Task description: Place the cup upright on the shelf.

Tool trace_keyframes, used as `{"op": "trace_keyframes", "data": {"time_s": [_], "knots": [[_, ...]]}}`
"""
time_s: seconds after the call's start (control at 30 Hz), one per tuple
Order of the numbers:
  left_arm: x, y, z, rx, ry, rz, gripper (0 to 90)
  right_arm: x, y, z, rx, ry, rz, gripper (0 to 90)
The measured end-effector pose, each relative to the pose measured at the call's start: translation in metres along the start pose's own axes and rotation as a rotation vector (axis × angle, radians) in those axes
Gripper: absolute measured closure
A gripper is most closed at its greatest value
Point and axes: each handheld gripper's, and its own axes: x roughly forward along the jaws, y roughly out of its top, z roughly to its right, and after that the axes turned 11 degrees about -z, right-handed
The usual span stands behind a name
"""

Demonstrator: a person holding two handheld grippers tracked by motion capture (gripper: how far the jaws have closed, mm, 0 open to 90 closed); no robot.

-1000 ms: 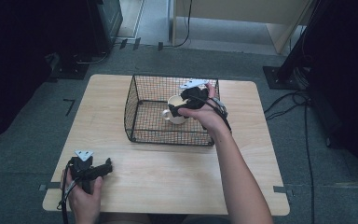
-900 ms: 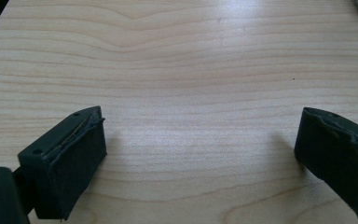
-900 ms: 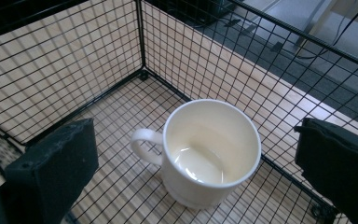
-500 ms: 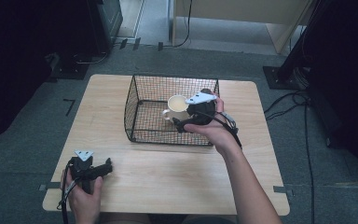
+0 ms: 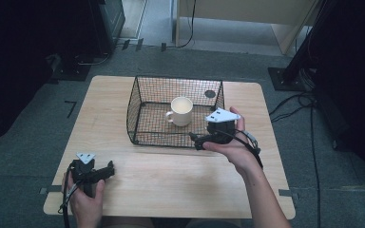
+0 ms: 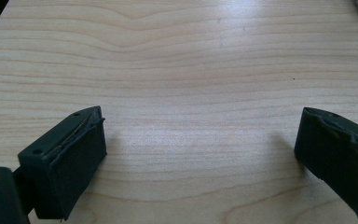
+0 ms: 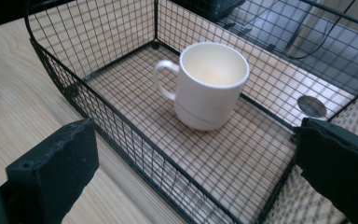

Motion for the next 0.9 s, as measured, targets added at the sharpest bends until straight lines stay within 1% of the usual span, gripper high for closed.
{"op": "trace_keyframes", "data": {"time_s": [0.23, 0.27, 0.3, 0.33, 0.5, 0.67, 0.7, 0.77, 0.87, 0.9], "knots": [[0.000, 0.000, 0.000, 0.001, 0.000, -0.002, 2.2, -0.009, -0.023, 0.007, 0.026, -0.005, 0.004, 0.0], [0.000, 0.000, 0.000, 0.001, 0.000, -0.002, 2.2, -0.010, -0.027, 0.009, 0.027, -0.016, 0.002, 0.0], [0.000, 0.000, 0.000, 0.000, 0.000, -0.002, 2.2, -0.012, -0.034, 0.011, 0.035, -0.028, -0.001, 0.0], [0.000, 0.000, 0.000, -0.001, -0.001, -0.001, 2.2, -0.012, -0.034, 0.011, 0.035, -0.028, -0.001, 0.0], [0.000, 0.000, 0.000, 0.001, 0.000, -0.001, 2.2, -0.021, -0.053, 0.018, 0.058, -0.035, 0.008, 0.0], [0.000, 0.000, 0.000, 0.000, 0.000, 0.000, 2.2, -0.026, -0.076, 0.026, 0.086, -0.052, 0.000, 0.0], [0.000, 0.000, 0.000, 0.000, 0.000, 0.000, 2.2, -0.026, -0.081, 0.028, 0.090, -0.049, 0.000, 0.0], [0.000, 0.000, 0.000, 0.000, 0.000, 0.000, 2.2, -0.026, -0.092, 0.031, 0.100, -0.059, -0.012, 0.0], [0.000, 0.000, 0.000, 0.000, 0.000, 0.000, 2.2, -0.026, -0.105, 0.036, 0.124, -0.063, -0.025, 0.0], [0.000, 0.000, 0.000, 0.000, 0.000, 0.000, 2.2, -0.026, -0.114, 0.039, 0.145, -0.066, -0.030, 0.0]]}}
